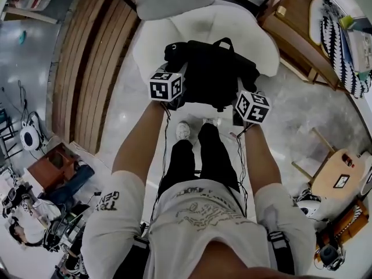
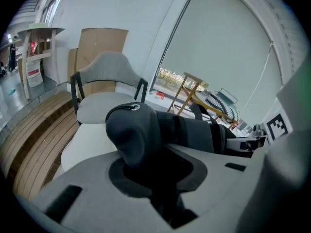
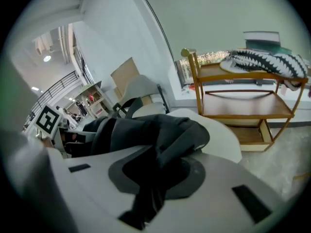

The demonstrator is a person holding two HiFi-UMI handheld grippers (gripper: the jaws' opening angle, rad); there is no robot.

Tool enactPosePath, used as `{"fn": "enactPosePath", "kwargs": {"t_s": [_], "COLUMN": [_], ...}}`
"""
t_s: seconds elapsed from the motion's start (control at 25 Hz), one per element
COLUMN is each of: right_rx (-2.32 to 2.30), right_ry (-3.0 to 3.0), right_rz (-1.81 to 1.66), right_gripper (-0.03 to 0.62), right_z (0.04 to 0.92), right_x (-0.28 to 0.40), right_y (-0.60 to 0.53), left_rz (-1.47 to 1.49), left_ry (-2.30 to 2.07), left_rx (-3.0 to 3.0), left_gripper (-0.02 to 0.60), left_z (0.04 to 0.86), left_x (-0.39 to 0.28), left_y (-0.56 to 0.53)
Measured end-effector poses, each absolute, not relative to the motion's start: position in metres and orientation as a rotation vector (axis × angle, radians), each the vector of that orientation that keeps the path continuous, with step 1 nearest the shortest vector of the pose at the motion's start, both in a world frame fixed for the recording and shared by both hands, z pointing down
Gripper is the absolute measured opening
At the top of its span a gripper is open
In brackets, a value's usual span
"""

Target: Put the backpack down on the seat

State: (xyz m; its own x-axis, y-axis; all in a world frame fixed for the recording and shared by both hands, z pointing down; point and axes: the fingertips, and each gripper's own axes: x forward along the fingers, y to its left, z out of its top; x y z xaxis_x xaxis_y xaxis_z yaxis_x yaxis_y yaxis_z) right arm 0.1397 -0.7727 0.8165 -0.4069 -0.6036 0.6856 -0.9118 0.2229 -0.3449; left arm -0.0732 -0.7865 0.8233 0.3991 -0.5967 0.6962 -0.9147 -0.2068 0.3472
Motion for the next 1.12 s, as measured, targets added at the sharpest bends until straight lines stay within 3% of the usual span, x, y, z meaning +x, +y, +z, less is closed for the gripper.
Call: {"fn": "enactPosePath", "kwargs": {"t_s": [0.64,0.76,0.88,1.0,1.12], "right_rx": [1.418,1.422,1.445,1.506,1.542], "right_ry": [-2.027,-1.979,-1.879,-1.816,-1.826], "right_rz": [1.096,1.110,1.155,1.166,1.145], "right_gripper": [0.078,0.095,0.156,0.204,0.204], "right_z": [0.959,0.977,0.992,0.992,0.976], "right_x": [0.138,0.144,0.159,0.172,0.172], "right_y": [-0.807,-0.808,-0.799,-0.793,-0.789], "left_rz": [0.741,0.883,1.000,1.009,0.918], "left_ry": [-1.216,-1.070,-1.016,-1.087,-1.112], "left_rx": [1.833,1.777,1.729,1.742,1.759], "left_gripper": [0.108,0.179,0.278,0.278,0.278], "left_z": [0.977,1.006,1.017,1.008,0.997], "left_x": [-0.079,-0.077,-0.083,-0.097,-0.098], "left_y": [-0.816,-0.796,-0.776,-0.777,-0.777]}}
